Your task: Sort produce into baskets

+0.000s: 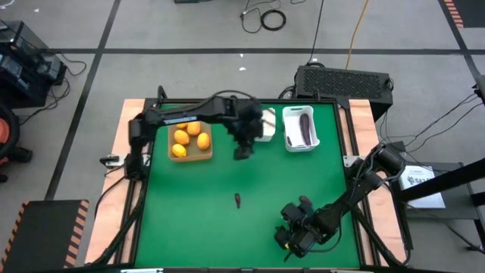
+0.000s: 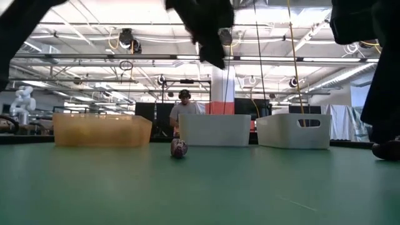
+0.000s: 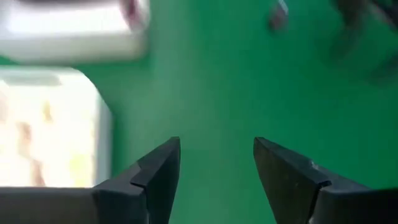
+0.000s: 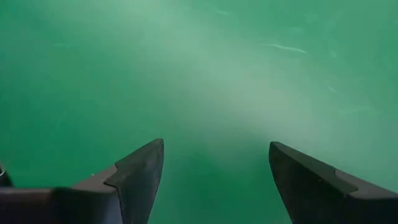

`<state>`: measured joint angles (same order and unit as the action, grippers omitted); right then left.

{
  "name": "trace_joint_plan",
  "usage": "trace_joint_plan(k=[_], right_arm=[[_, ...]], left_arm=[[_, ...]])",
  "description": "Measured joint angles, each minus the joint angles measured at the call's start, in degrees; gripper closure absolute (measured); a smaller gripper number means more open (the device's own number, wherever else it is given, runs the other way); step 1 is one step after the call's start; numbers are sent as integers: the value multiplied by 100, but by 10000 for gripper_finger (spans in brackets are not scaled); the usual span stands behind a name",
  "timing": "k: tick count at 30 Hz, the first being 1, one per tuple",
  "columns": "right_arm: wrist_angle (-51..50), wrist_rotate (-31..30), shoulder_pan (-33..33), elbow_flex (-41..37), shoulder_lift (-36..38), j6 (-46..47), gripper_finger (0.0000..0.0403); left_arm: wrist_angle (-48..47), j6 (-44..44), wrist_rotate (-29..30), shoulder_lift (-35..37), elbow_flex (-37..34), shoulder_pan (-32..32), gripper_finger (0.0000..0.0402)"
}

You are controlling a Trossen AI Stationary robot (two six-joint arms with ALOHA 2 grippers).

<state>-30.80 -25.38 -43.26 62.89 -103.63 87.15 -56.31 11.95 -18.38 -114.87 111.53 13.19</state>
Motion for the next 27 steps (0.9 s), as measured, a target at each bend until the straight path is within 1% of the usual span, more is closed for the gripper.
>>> trace_joint_plan(k=[3,5,7,9,11,13,16,17,20,23,25,27], right_arm=[[-203,5,63,0,0,295,122],[-339,-19,111,0,0,306,122],[-587,-175,140,4,0,310,122],[-1068,-496,134,101,0,386,122],[-1792,-857,119,304,0,633,122],[-2604,-1106,68,541,0,920,122],[-3777,-1495,-43,915,4,1379,122],[-4117,-1589,-85,1011,4,1549,122],[-4917,-1678,-157,1180,4,1832,122],[-5165,-1666,-153,1164,4,1777,122],[-5147,-1651,-145,1147,4,1658,122],[-5132,-1645,-146,1141,4,1524,122]], left_arm=[[-865,87,-3,282,-38,-231,189],[-1170,85,-1,419,-180,-429,189],[-1355,44,64,546,-348,-657,189],[-1394,-94,304,661,-581,-901,189],[-1375,-204,535,761,-910,-1144,189],[-1278,-241,608,818,-1276,-1373,189],[-876,-439,672,936,-1921,-1677,189],[-592,-595,722,983,-2155,-1768,189],[221,-1011,941,1074,-2869,-2065,189],[1073,-1241,1404,1197,-3471,-2391,189],[1585,-1404,1725,1280,-3751,-2577,189],[1891,-1462,1909,1294,-3924,-2728,189]])
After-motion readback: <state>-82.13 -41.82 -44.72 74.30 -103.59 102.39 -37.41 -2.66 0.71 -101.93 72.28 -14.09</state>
